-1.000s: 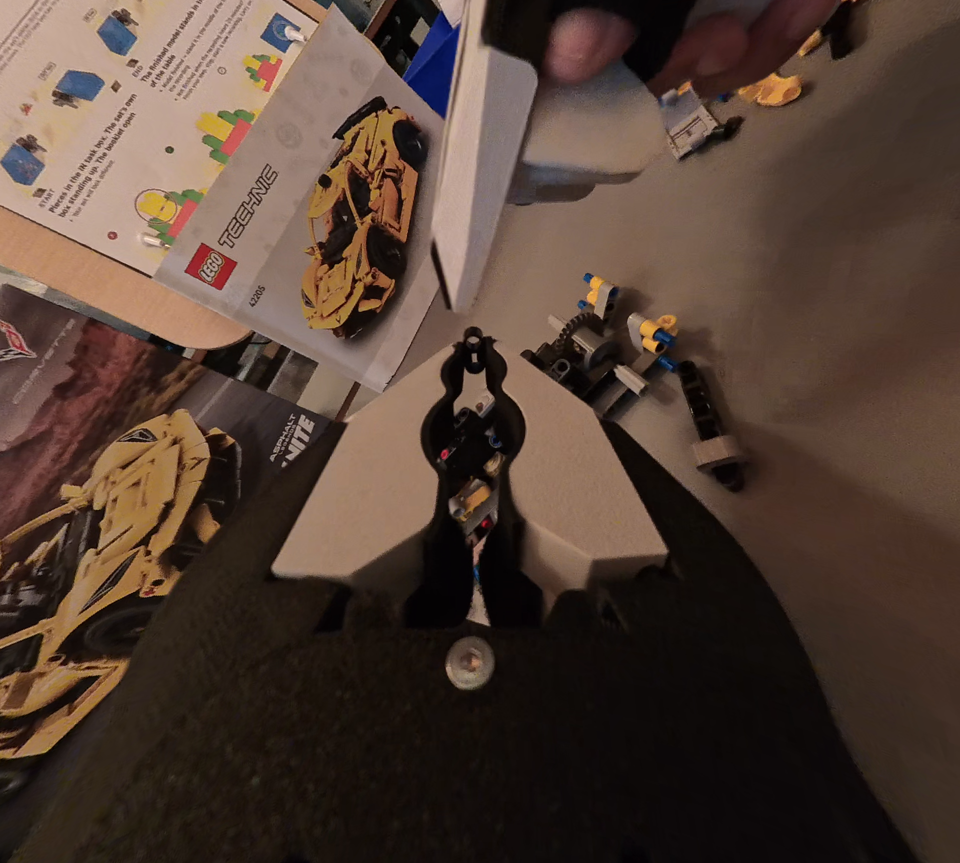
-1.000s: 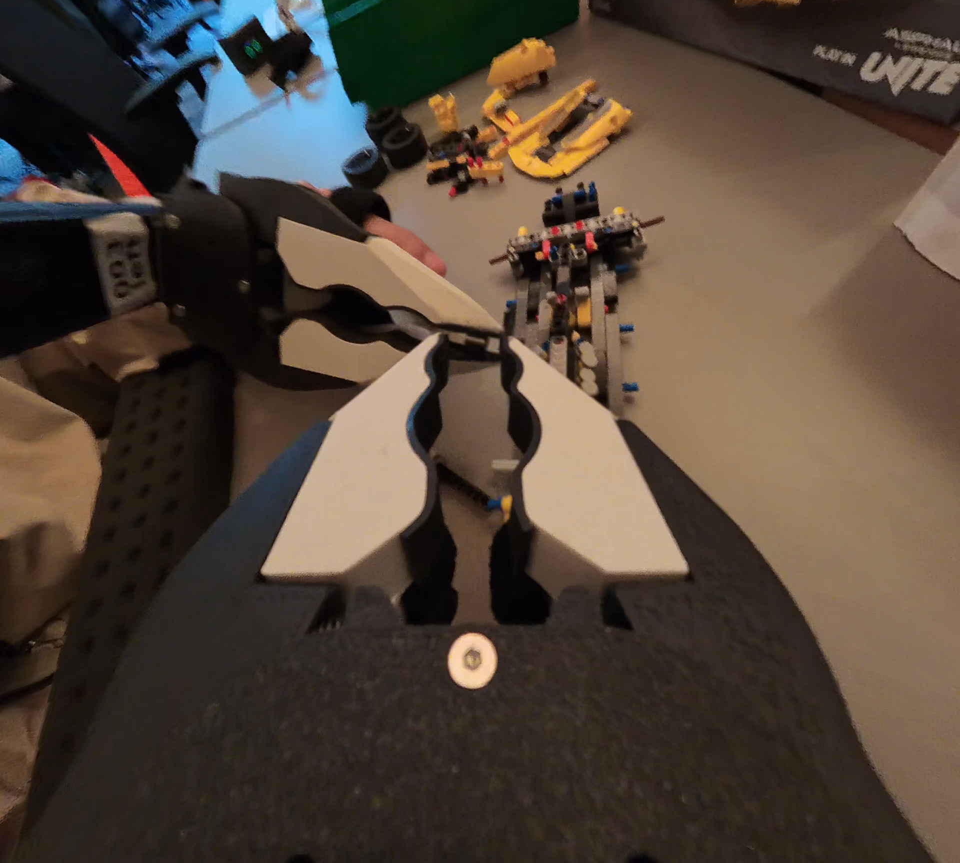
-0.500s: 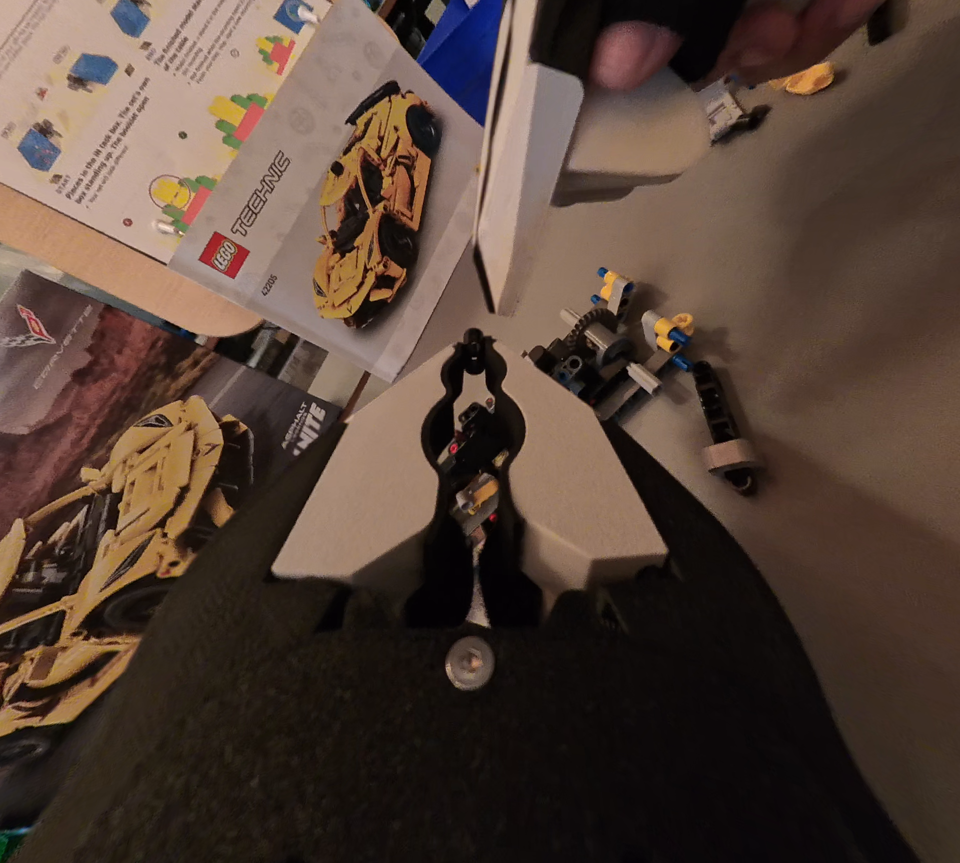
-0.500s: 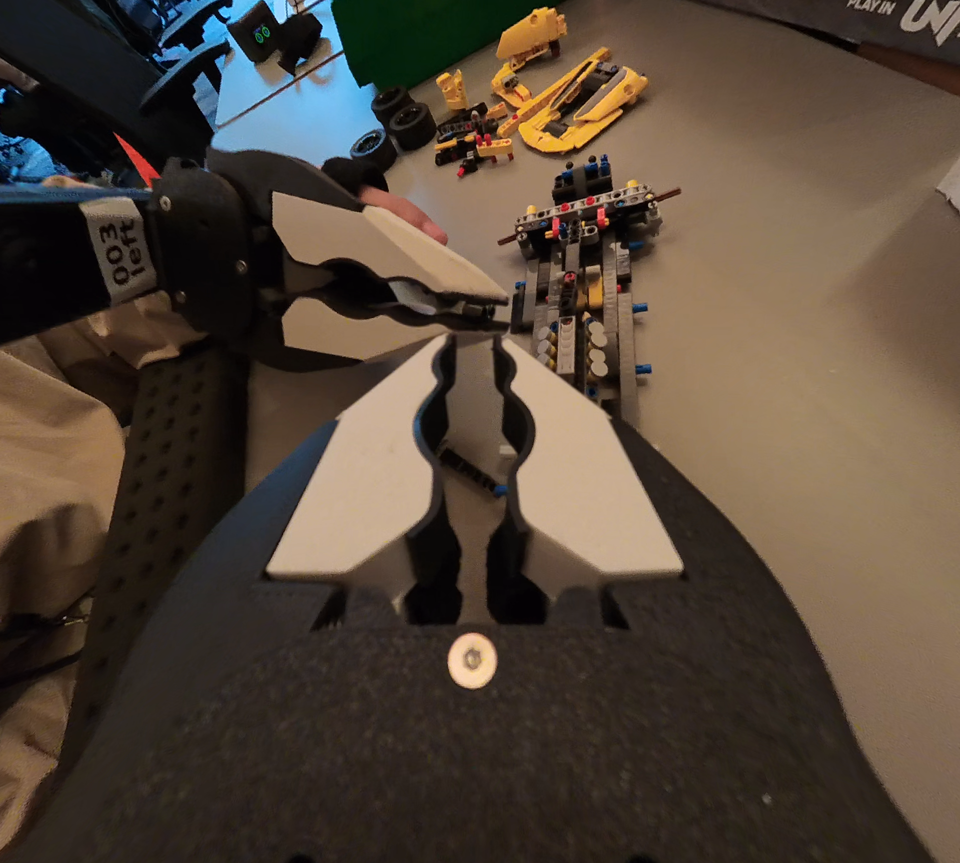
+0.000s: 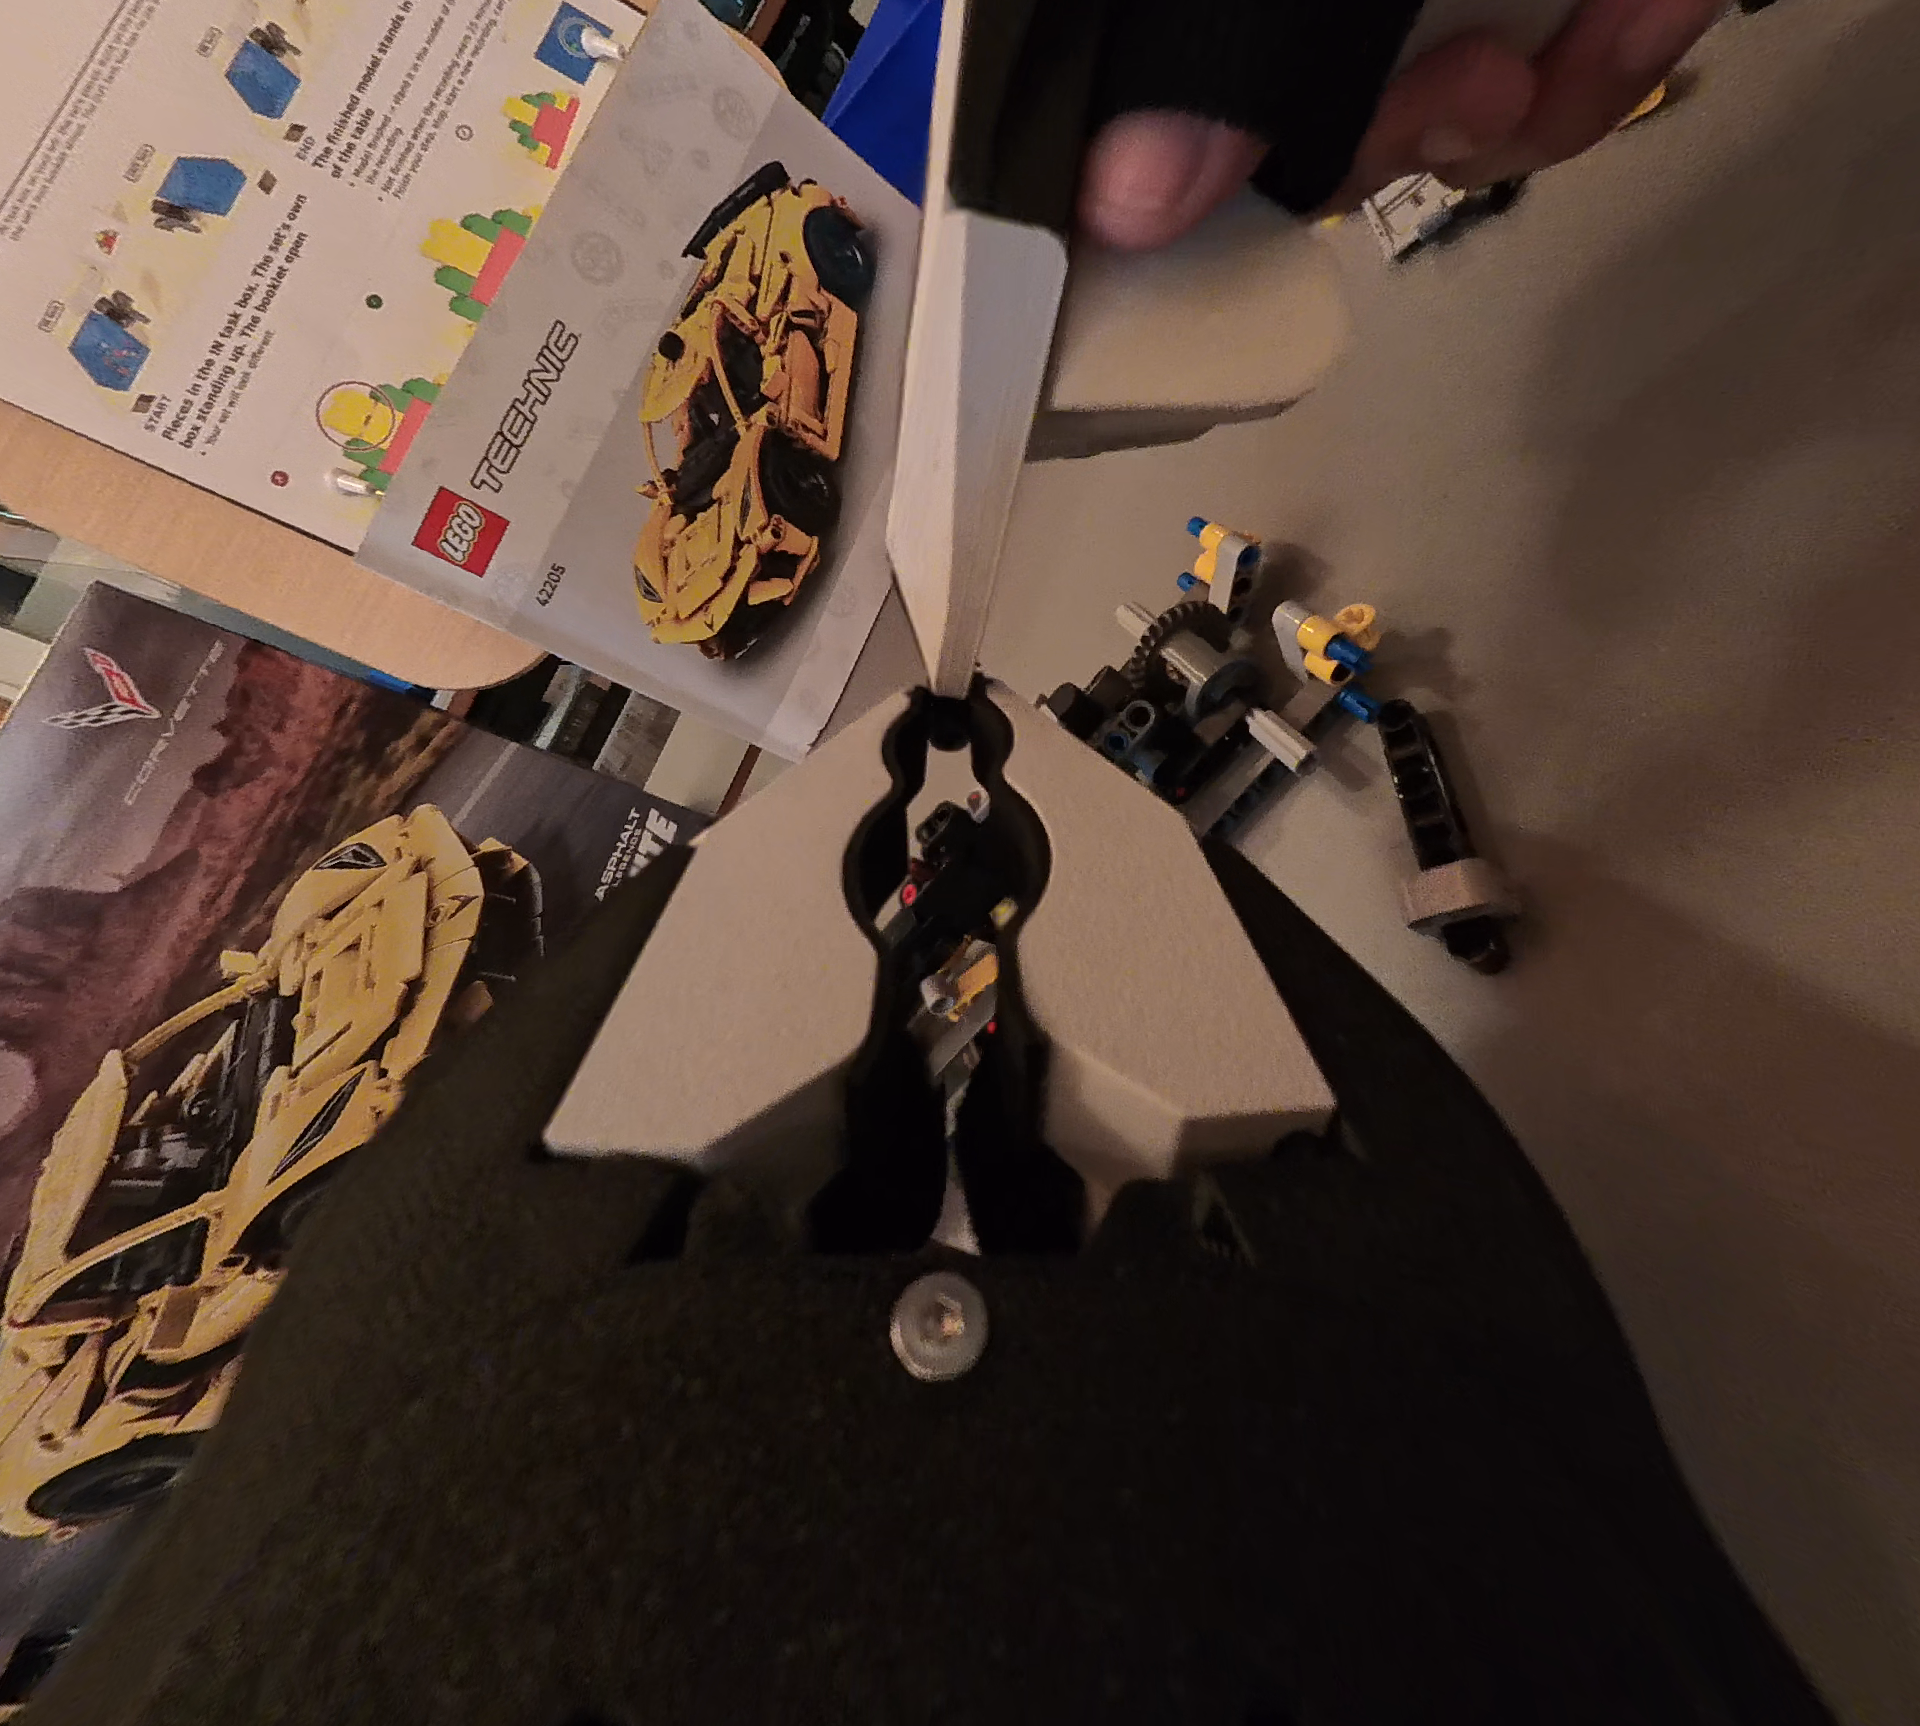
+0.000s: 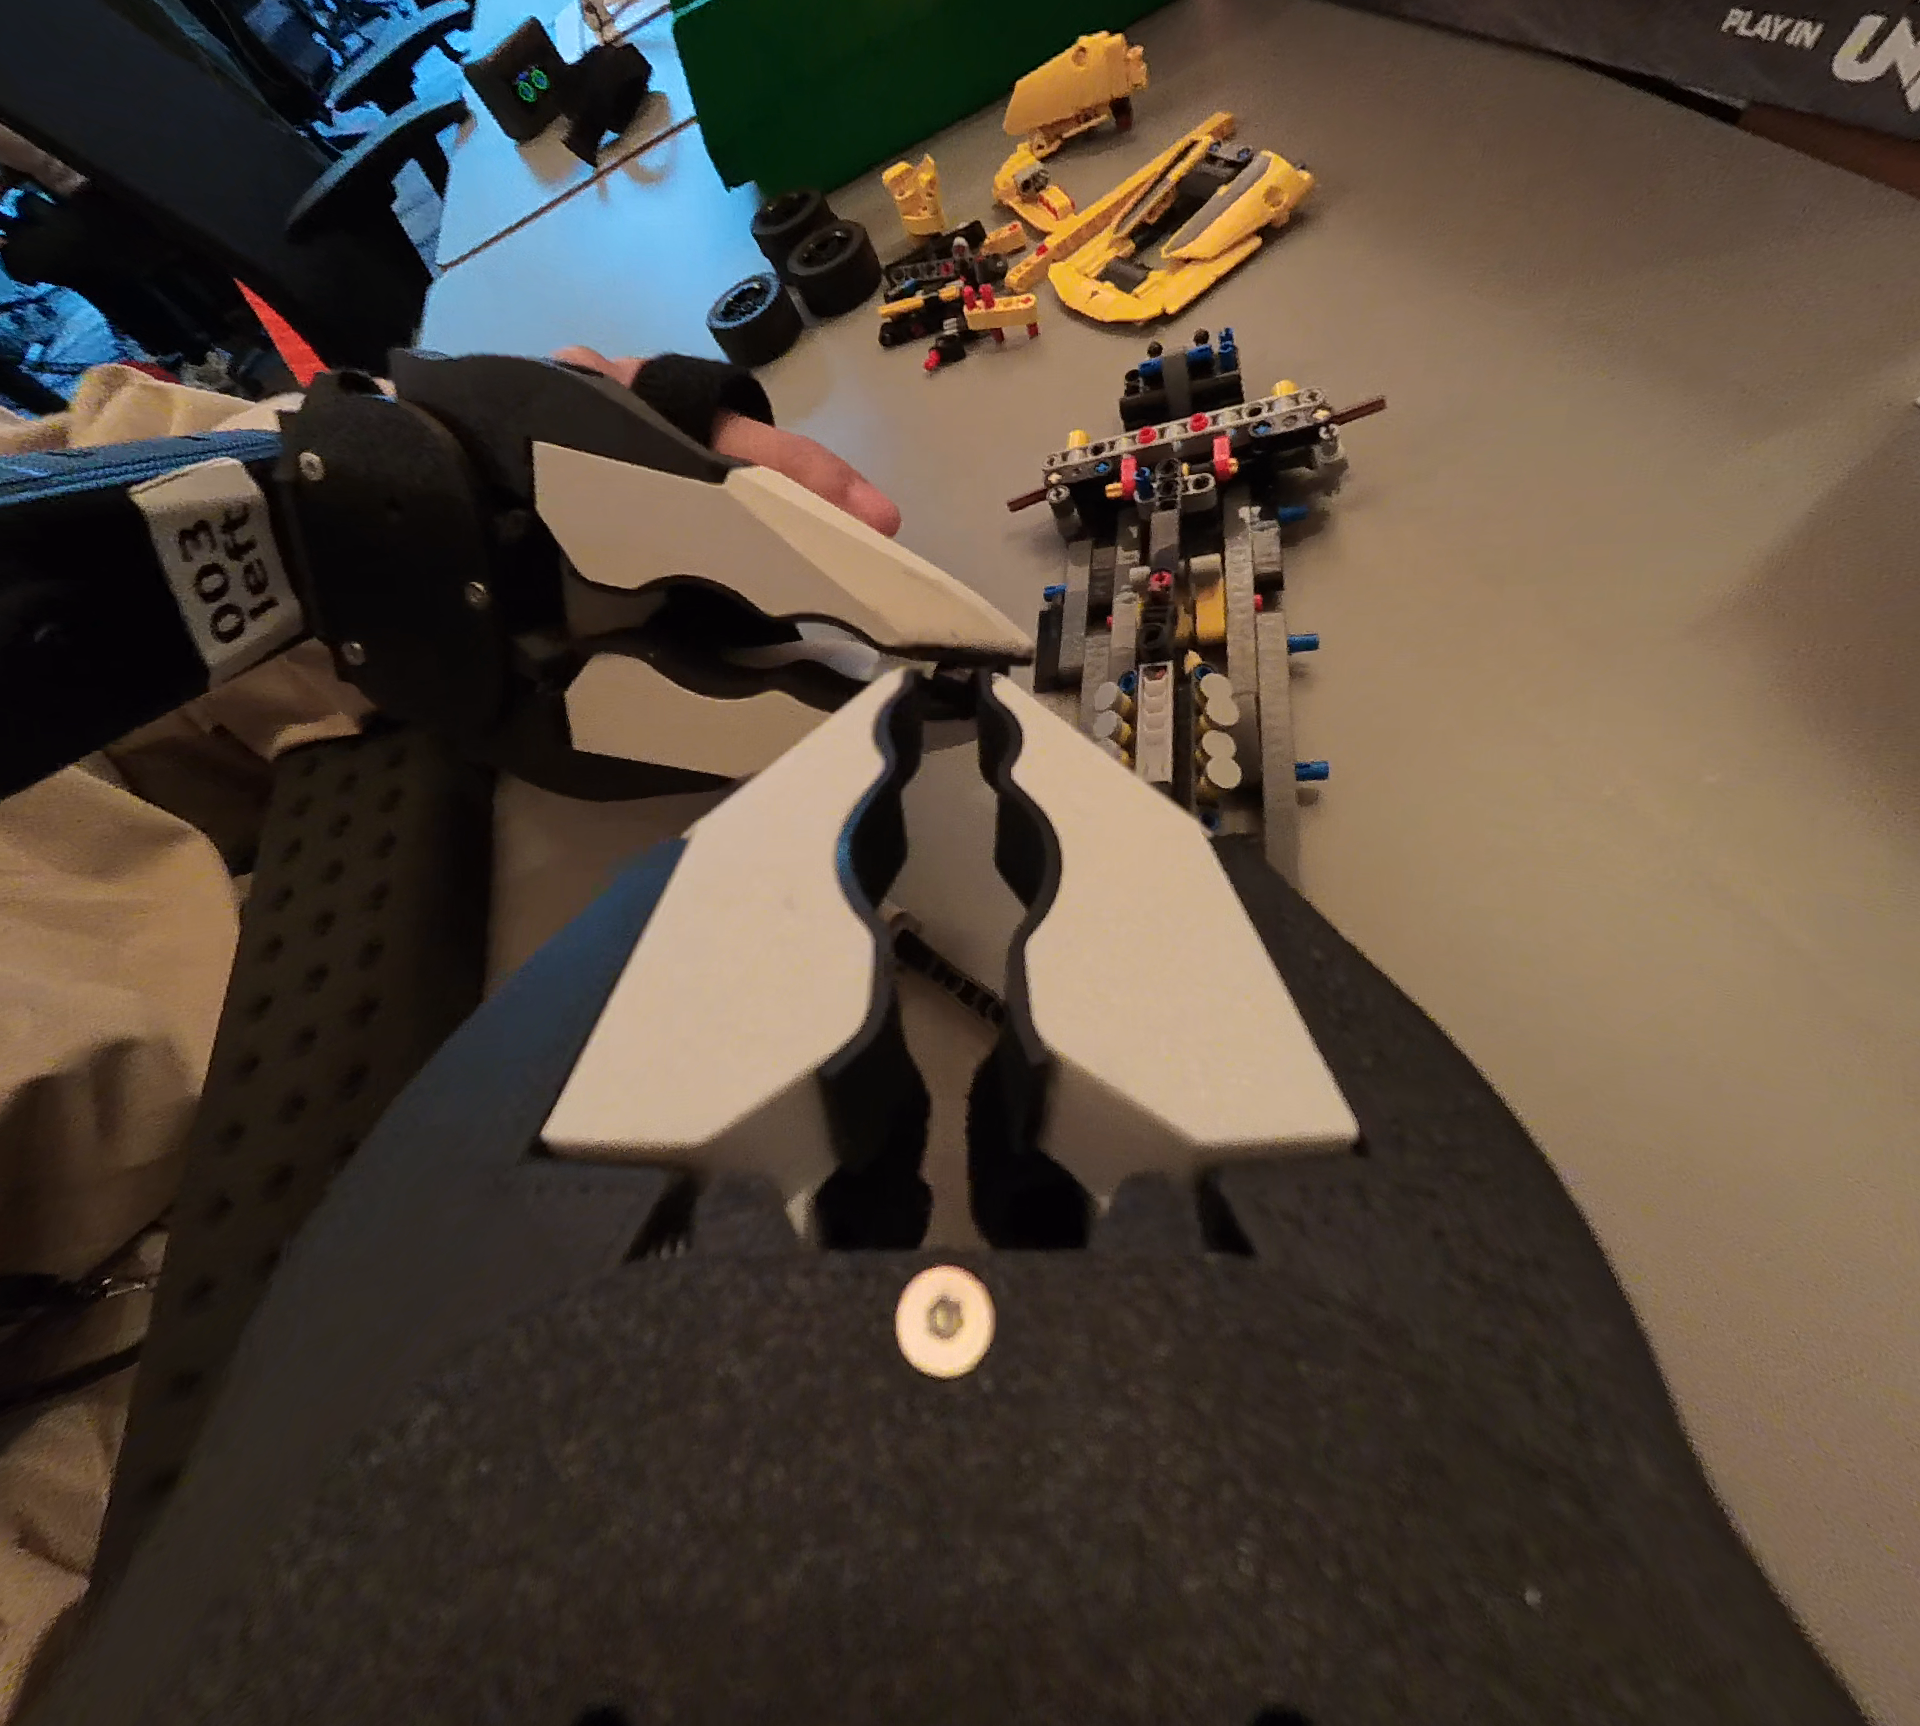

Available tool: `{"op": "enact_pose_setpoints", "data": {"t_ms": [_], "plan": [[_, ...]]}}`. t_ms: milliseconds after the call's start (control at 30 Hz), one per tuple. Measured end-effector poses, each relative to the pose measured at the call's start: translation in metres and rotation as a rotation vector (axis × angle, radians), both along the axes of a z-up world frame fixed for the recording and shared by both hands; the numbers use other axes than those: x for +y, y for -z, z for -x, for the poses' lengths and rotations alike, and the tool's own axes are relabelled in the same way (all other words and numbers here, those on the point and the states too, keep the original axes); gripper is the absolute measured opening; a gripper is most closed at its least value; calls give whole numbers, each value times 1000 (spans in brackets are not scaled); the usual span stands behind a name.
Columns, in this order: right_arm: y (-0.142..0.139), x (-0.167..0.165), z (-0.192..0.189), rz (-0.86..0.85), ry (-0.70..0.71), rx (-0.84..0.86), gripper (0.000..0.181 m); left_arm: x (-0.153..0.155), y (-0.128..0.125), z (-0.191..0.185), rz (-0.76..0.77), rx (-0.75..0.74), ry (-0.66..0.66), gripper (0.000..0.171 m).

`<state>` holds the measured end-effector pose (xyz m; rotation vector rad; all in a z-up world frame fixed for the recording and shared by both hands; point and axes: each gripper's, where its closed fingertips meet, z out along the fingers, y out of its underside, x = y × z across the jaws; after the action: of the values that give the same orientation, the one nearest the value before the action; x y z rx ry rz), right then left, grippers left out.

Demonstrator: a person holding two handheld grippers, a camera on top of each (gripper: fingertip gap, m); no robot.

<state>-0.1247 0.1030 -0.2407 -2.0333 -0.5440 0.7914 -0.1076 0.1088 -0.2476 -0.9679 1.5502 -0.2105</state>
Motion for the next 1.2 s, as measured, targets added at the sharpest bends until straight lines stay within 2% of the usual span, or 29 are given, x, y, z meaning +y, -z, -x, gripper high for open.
{"op": "enact_pose_setpoints", "data": {"t_ms": [167, 233, 367, 500, 567, 800, 900, 1033, 1200], "plan": [[1, 5, -2, -18, 29, -28, 9, 3, 0, 0, -11, 7, -16, 7], [4, 7, -4, -7, 52, -42, 17, 3, 1, 0, -20, 9, -16, 7], [9, 9, -5, 12, 59, -56, 21, 2, 4, -1, -15, 23, -13, 7], [7, 7, -10, -9, 63, -90, 16, 3, 5, -2, -15, 26, -14, 7], [6, 8, -16, -24, 85, -114, 3, 1, 4, -1, -12, 22, -2, 7], [6, 1, -3, -3, 9, -45, 12, 1, 6, -1, -17, 33, -2, 7], [9, 5, -2, 13, 30, -29, 15, 0, 3, -1, -18, 26, -2, 7], [8, 4, -2, 12, 18, -50, 7, -1, 4, -1, -33, 30, -5, 7], [1, -1, -17, 13, 29, -35, 6, -6, -3, -1, 12, -12, 32, 7]]}}
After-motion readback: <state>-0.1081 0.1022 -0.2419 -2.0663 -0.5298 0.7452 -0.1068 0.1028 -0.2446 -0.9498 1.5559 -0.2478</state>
